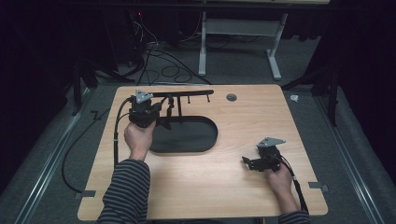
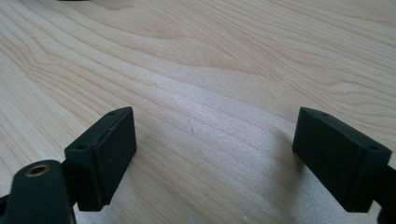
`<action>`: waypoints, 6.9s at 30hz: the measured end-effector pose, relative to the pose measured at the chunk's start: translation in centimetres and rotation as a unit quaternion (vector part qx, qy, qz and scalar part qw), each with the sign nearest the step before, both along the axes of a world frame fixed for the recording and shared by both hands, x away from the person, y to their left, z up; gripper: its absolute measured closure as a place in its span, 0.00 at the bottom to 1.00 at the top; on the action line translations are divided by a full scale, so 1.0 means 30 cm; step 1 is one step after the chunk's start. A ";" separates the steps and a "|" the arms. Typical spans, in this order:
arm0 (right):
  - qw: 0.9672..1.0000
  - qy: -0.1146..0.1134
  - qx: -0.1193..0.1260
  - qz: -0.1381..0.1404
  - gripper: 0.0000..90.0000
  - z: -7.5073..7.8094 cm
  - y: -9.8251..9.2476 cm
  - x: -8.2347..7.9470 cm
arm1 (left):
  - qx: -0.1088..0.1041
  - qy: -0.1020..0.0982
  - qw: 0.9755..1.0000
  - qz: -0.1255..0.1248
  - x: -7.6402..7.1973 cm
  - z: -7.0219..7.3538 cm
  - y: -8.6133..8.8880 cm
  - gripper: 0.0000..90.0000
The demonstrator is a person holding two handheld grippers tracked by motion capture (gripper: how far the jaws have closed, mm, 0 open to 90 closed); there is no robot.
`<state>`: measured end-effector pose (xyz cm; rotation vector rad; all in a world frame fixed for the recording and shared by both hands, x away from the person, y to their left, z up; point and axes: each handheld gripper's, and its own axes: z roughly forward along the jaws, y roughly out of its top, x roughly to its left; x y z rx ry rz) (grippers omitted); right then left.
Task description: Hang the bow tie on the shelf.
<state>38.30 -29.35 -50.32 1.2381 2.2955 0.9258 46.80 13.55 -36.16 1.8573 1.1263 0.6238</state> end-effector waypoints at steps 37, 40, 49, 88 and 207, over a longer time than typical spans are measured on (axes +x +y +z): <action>1.000 -0.001 0.000 0.000 0.16 0.000 0.000 0.000 | 0.004 0.000 1.000 0.005 -0.011 0.010 0.011 0.87; 1.000 0.000 0.000 0.000 0.16 0.000 0.000 0.000 | -0.001 -0.005 1.000 0.002 -0.020 0.018 0.014 0.85; 1.000 -0.001 0.000 -0.001 0.16 0.000 0.000 0.000 | -0.013 -0.008 1.000 -0.012 -0.054 0.038 0.027 0.79; 1.000 0.001 0.000 0.000 0.16 0.001 0.000 0.000 | -0.026 -0.025 0.999 -0.011 -0.246 0.038 0.122 0.64; 1.000 -0.001 0.000 -0.001 0.16 0.000 0.000 0.000 | -0.046 0.102 0.993 -0.027 -0.373 -0.343 0.088 0.60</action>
